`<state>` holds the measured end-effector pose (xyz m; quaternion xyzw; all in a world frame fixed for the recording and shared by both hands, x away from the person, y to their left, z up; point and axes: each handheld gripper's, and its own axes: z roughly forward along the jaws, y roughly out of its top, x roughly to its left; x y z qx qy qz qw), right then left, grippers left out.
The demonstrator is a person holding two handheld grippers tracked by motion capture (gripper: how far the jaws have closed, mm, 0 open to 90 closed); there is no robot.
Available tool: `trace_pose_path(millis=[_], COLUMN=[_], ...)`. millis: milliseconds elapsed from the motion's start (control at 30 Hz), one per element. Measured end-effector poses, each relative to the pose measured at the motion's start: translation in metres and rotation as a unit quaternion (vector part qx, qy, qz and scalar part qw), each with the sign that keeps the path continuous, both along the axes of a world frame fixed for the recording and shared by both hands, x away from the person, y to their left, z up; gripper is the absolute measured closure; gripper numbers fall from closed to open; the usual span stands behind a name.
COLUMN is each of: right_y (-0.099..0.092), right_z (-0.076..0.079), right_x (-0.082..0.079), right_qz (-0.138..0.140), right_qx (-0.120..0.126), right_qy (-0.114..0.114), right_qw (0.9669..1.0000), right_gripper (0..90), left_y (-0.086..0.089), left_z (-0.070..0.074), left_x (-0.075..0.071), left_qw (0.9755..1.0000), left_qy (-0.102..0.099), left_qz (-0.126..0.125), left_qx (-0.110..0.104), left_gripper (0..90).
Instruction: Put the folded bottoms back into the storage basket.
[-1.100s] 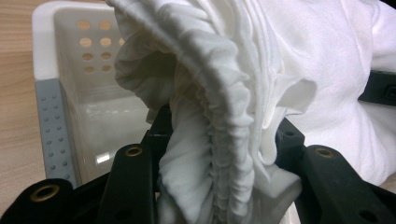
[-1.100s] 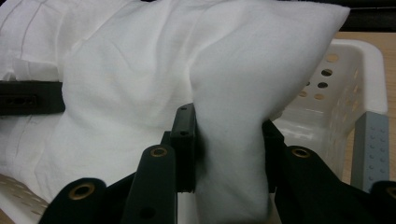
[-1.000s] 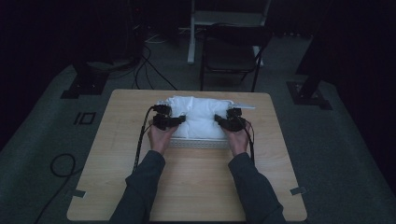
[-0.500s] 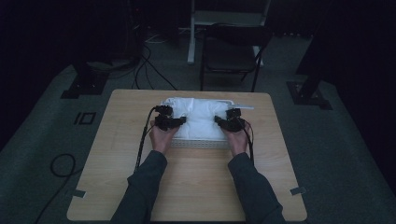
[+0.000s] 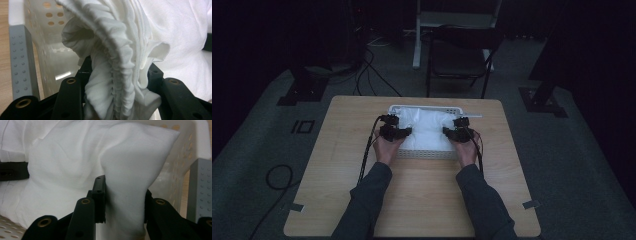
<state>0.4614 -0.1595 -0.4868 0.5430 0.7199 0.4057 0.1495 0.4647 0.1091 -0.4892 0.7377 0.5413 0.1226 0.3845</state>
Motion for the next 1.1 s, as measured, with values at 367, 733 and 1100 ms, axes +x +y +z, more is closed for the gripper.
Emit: trace_pose_path(millis=[367, 733, 1100], right_y=[0.0036, 0.0039, 0.0053], right_z=[-0.002, -0.0028, -0.003], right_x=[-0.0001, 0.002, 0.0038], right_qz=[-0.002, -0.003, -0.005], right_qx=[-0.024, -0.036, -0.049], right_qy=[0.008, 0.02, 0.03], right_qw=[0.9997, 0.9991, 0.9983], right_gripper=[72.4, 72.3, 67.8], left_y=[-0.0044, -0.0043, -0.0063], left_z=[-0.0005, -0.0013, -0.0013], left_x=[-0.0009, 0.0007, 0.0003], left_qw=[0.9997, 0.9994, 0.9988], left_qy=[0.004, 0.019, 0.016], left_qz=[0.002, 0.001, 0.011], left_qx=[0.022, 0.03, 0.045], left_gripper=[53.4, 47.9, 42.1])
